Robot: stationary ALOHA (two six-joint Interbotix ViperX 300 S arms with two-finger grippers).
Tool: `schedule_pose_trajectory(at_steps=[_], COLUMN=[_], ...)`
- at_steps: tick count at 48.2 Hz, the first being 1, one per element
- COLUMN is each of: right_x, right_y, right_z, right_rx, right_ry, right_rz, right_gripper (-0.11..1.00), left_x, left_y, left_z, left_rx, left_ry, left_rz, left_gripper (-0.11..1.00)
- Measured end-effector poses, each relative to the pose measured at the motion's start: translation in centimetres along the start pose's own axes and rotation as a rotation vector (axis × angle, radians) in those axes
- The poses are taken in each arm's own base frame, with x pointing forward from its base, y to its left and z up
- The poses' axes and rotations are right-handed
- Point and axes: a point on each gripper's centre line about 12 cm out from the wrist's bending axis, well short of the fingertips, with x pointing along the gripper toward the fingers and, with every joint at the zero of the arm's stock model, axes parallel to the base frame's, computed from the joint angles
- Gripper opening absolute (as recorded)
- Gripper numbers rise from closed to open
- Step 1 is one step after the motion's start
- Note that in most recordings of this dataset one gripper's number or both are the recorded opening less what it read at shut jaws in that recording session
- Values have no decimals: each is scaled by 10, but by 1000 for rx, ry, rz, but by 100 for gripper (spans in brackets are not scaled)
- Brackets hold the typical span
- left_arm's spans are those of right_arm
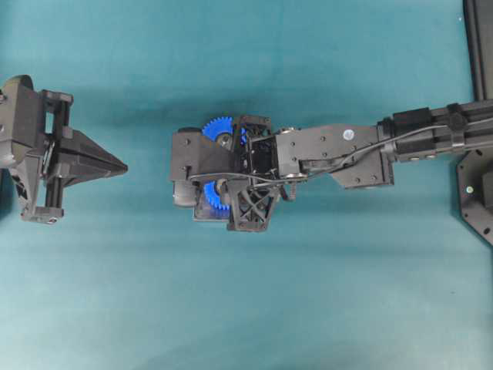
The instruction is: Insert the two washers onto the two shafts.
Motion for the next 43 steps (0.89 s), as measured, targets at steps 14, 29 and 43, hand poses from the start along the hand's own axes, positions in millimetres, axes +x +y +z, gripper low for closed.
schedule_pose_trajectory(at_steps=[14,29,43], right_x=[0,-2,-12], right_y=[-6,-6,-7], right_z=[-3,1,1], right_rx=[15,16,17], right_ry=[24,14,-7], right_rz=[-7,-7,-5], right_gripper=[74,69,64], left_x=[0,0,1], left_y=[0,0,0], left_z=[0,0,-1], left_rx=[0,0,1], left_ry=[0,0,3], left_rz=[0,0,-1], left_gripper=[0,0,0])
